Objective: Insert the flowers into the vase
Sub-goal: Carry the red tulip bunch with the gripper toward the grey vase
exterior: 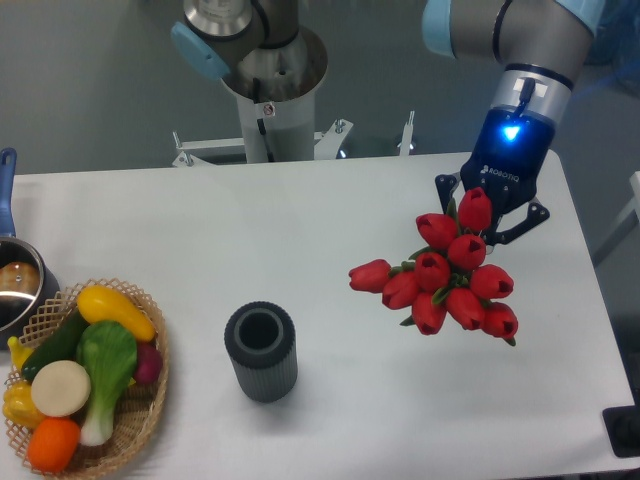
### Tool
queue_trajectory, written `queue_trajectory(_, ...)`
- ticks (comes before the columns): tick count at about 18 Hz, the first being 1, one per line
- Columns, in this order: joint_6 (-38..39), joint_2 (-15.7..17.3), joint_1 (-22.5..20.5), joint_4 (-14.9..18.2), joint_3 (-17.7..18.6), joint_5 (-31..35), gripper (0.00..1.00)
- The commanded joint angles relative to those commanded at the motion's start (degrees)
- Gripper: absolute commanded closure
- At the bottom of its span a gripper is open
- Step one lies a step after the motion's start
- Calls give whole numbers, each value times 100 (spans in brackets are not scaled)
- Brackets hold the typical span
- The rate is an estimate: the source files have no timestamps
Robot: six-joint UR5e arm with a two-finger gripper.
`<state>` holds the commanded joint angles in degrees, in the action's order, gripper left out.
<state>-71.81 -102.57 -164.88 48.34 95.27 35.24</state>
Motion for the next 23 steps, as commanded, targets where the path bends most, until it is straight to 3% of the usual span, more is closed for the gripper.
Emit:
queue_trajectory(14, 210, 202, 132, -26, 202, -518, 88)
queue_trajectory(23, 229, 185, 544, -35, 308, -1625, 88)
